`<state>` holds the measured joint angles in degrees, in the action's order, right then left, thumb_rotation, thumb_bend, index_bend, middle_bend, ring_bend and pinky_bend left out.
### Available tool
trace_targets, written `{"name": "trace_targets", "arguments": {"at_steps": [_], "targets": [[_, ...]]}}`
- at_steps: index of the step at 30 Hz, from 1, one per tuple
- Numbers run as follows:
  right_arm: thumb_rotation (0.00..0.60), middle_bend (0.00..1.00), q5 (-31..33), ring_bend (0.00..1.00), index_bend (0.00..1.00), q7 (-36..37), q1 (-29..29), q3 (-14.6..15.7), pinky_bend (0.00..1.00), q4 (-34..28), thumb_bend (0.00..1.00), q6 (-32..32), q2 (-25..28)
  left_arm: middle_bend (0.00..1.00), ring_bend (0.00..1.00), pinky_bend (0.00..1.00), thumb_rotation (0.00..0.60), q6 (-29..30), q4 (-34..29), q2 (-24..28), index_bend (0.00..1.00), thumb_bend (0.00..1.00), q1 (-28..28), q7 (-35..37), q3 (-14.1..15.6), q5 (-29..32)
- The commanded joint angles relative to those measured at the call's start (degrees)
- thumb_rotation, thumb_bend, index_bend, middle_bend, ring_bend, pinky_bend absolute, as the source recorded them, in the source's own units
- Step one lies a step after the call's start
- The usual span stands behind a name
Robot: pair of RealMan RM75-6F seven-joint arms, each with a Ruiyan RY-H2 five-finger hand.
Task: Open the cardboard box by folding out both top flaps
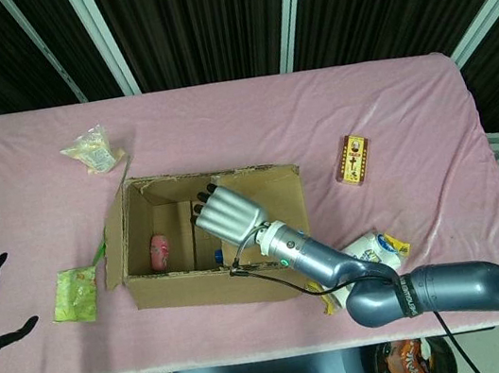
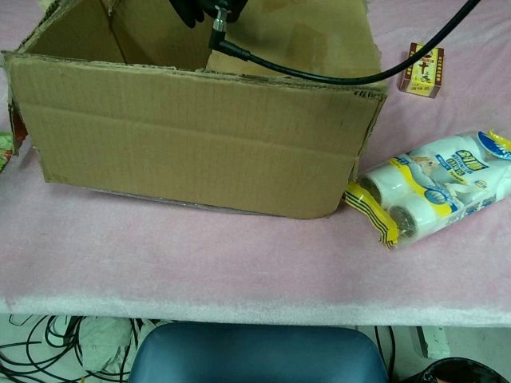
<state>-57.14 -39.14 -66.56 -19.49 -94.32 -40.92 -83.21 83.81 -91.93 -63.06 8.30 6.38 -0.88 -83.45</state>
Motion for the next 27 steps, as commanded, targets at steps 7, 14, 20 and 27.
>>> {"name": "trace_targets", "arguments": {"at_steps": [7,14,20,27], "targets": [[0.600,0.43,1.44,0.29,0.51,-2.01,-2.49,2.92,0.33,1.37,0.85,0.09,-0.10,0.00,0.00,0.01,0.600,-0.54,-0.27,0.08,0.00,0.12,-0.04,-0.04,-0.33,0.17],[0.600,0.44,0.93,0.27,0.55,-4.43,-4.54,5.28,0.32,2.05,0.86,0.41,0.49,0.00,0.00,0.01,0.600,-0.88,-0.51,0.17,0.00,0.12,-0.14,-0.01,-0.60,0.33],[0.600,0.45,-0.67,0.26,0.56,-10.92,-6.85,8.80,0.32,2.61,0.86,0.33,2.28,0.00,0.00,0.01,0.600,-1.03,-0.48,0.32,0.00,0.12,-0.20,0.27,-1.01,0.60],[0.600,0.45,1.01,0.26,0.57,-16.10,-8.13,11.15,0.32,0.35,0.86,-1.23,4.73,0.00,0.00,0.01,0.600,-1.25,-0.57,0.41,0.00,0.12,-0.26,0.37,-1.28,0.70]]}}
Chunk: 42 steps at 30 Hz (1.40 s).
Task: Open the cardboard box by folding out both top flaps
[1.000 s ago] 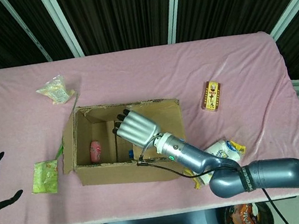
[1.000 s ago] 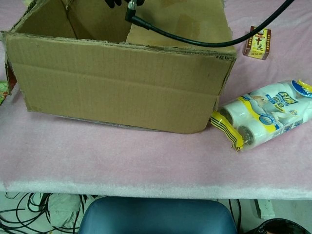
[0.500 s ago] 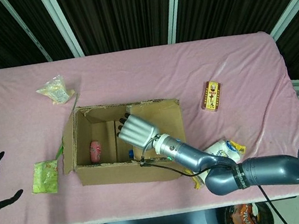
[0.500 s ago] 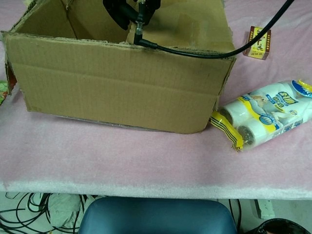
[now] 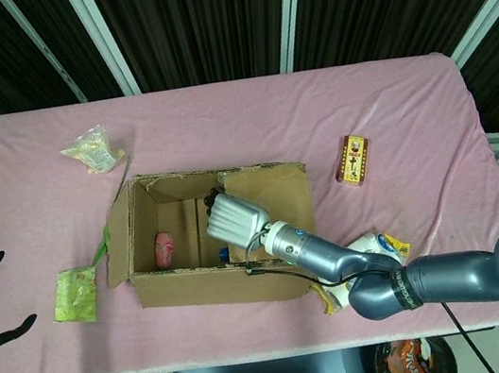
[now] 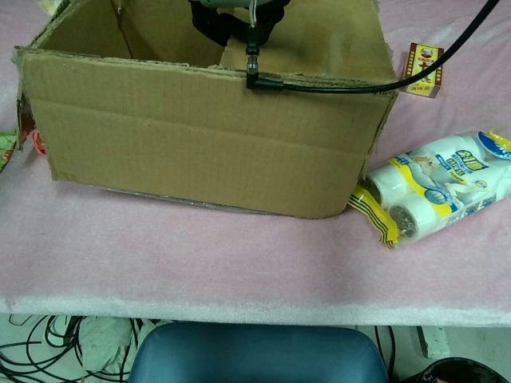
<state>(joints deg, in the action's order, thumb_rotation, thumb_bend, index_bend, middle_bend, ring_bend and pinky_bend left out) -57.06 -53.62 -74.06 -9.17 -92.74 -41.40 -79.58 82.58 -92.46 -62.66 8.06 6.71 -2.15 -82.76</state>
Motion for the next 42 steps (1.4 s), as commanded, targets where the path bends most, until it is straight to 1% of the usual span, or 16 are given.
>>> {"name": "trace_targets", "arguments": {"at_steps": [1,15,21,27,29,33,35,38,42], "targets": [[0.600,0.45,1.18,0.26,0.57,-2.43,-0.83,1.02,0.32,-2.00,0.86,-1.33,1.61,0.00,0.00,0.01,0.600,-0.06,-0.09,0.02,0.00,0.12,-0.05,0.07,-0.03,-0.02],[0.600,0.45,2.17,0.26,0.57,-8.77,-3.06,2.31,0.32,-10.34,0.86,-5.14,7.57,0.00,0.00,0.01,0.600,-0.28,-0.33,0.19,0.00,0.12,-0.18,0.19,-0.14,-0.52],[0.600,0.44,2.76,0.26,0.57,-11.36,-3.77,3.00,0.32,-12.77,0.86,-6.42,10.50,0.00,0.00,0.01,0.600,-0.33,-0.47,0.36,0.00,0.12,-0.26,0.66,-0.15,-0.76],[0.600,0.41,3.91,0.24,0.57,-14.14,-4.00,4.24,0.32,-15.11,0.86,-7.95,14.00,0.00,0.00,0.01,0.600,-0.23,-0.51,0.40,0.00,0.12,-0.35,0.76,-0.17,-1.06],[0.600,0.40,4.54,0.23,0.57,-14.97,-3.88,4.76,0.31,-16.14,0.85,-8.61,15.33,0.00,0.00,0.01,0.600,-0.17,-0.51,0.41,0.00,0.12,-0.39,0.79,-0.18,-1.18],[0.600,0.36,5.06,0.21,0.54,-16.23,-3.47,5.60,0.30,-17.94,0.80,-10.09,17.51,0.00,0.00,0.01,0.600,0.05,-0.47,0.43,0.00,0.12,-0.51,0.83,-0.15,-1.47],[0.600,0.34,4.93,0.20,0.49,-16.62,-3.22,5.91,0.28,-18.66,0.74,-10.73,18.37,0.00,0.00,0.01,0.600,0.13,-0.44,0.41,0.00,0.12,-0.55,0.80,-0.16,-1.53],[0.600,0.31,4.50,0.18,0.44,-17.65,-2.91,6.50,0.27,-19.79,0.67,-11.68,20.00,0.00,0.00,0.01,0.600,0.17,-0.42,0.35,0.00,0.12,-0.60,0.65,-0.20,-1.53],[0.600,0.30,3.91,0.18,0.42,-18.42,-2.58,6.89,0.27,-21.29,0.64,-12.52,21.99,0.00,0.00,0.01,0.600,0.19,-0.42,0.31,0.00,0.12,-0.64,0.38,-0.22,-1.59]]}}
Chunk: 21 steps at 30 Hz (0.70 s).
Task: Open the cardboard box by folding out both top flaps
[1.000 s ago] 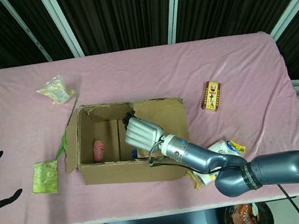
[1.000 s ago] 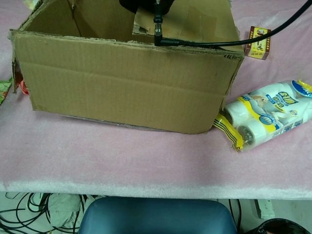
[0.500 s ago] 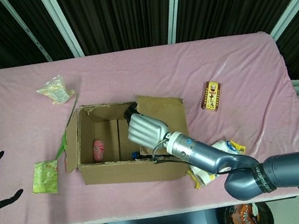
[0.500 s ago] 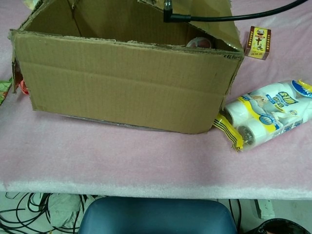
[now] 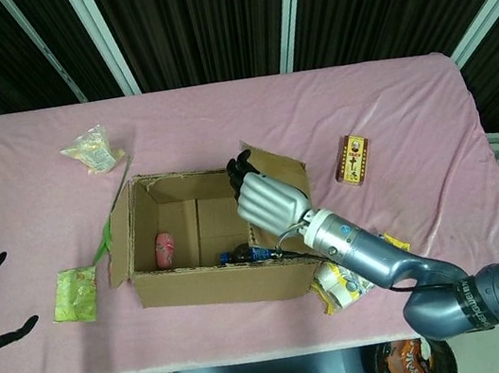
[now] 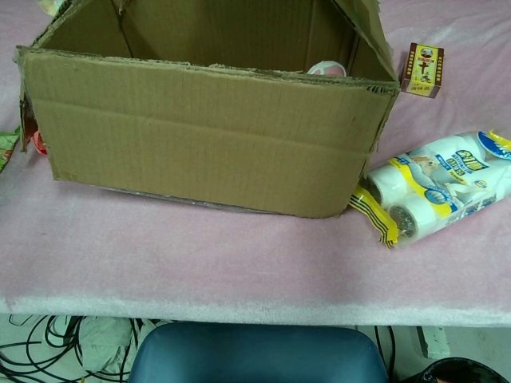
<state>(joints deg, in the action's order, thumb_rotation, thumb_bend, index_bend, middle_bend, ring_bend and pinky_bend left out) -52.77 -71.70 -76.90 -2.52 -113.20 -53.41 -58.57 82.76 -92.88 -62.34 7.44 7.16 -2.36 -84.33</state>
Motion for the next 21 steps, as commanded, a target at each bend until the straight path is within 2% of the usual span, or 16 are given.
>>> {"name": "trace_targets", "arguments": {"at_steps": [1,21], "targets": [[0.600,0.30,-0.51,0.18,0.41,-0.34,0.34,0.26,0.26,-1.16,0.63,-0.61,1.39,0.00,0.00,0.01,0.600,0.01,0.00,0.00,0.00,0.12,-0.04,-0.13,0.01,-0.03],[0.600,0.29,-1.11,0.17,0.41,-2.25,1.00,1.41,0.26,-7.17,0.59,0.10,9.23,0.00,0.00,0.01,0.600,0.54,0.41,-0.08,0.00,0.12,-0.27,-0.09,0.04,-1.01]]}}
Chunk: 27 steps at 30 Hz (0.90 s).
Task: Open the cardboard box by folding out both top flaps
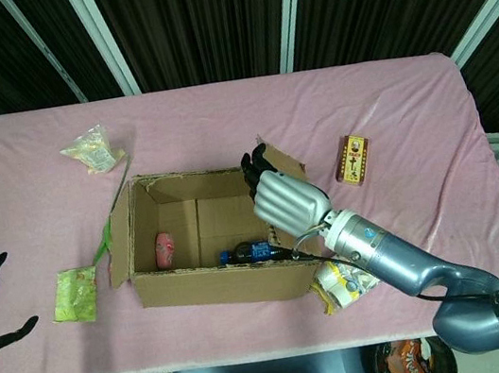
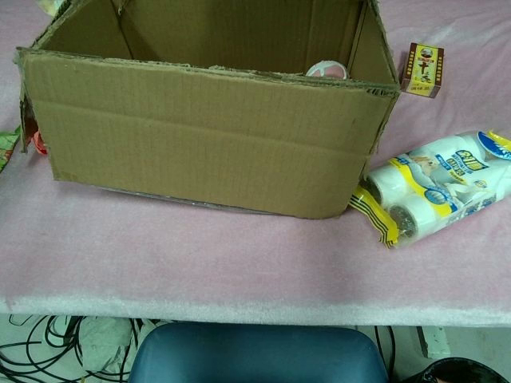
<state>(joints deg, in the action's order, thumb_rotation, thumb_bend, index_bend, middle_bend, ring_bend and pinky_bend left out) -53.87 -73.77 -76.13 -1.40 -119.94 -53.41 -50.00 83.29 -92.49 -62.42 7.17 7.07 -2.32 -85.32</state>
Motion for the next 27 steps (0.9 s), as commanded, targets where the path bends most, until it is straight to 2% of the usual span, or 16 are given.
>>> {"name": "trace_targets", "arguments": {"at_steps": [1,8,14,22,27], "targets": [[0.600,0.29,-0.06,0.17,0.41,-0.25,0.37,0.43,0.26,-0.59,0.59,0.11,1.06,0.00,0.00,0.01,0.600,0.01,0.03,-0.01,0.00,0.12,-0.01,0.02,-0.01,-0.04],[0.600,0.28,-1.44,0.17,0.40,1.01,2.29,1.04,0.26,-2.43,0.54,-0.50,4.87,0.00,0.00,0.01,0.600,0.20,0.24,-0.14,0.00,0.12,-0.04,-0.19,0.03,-0.42],[0.600,0.28,-4.14,0.17,0.36,2.86,4.71,1.48,0.26,-4.05,0.49,-1.11,8.75,0.00,0.00,0.01,0.600,0.32,0.43,-0.29,0.00,0.12,-0.05,-0.39,0.01,-0.61],[0.600,0.26,-7.75,0.17,0.26,7.16,8.78,1.75,0.26,-4.22,0.35,-1.39,13.18,0.00,0.00,0.01,0.600,0.57,0.73,-0.52,0.00,0.12,-0.10,-0.95,0.02,-0.90],[0.600,0.25,-11.05,0.17,0.23,9.22,11.60,2.58,0.26,-3.49,0.29,-0.52,15.10,0.00,0.00,0.01,0.600,0.94,1.02,-0.77,0.00,0.12,-0.13,-1.43,0.05,-1.35]]}}
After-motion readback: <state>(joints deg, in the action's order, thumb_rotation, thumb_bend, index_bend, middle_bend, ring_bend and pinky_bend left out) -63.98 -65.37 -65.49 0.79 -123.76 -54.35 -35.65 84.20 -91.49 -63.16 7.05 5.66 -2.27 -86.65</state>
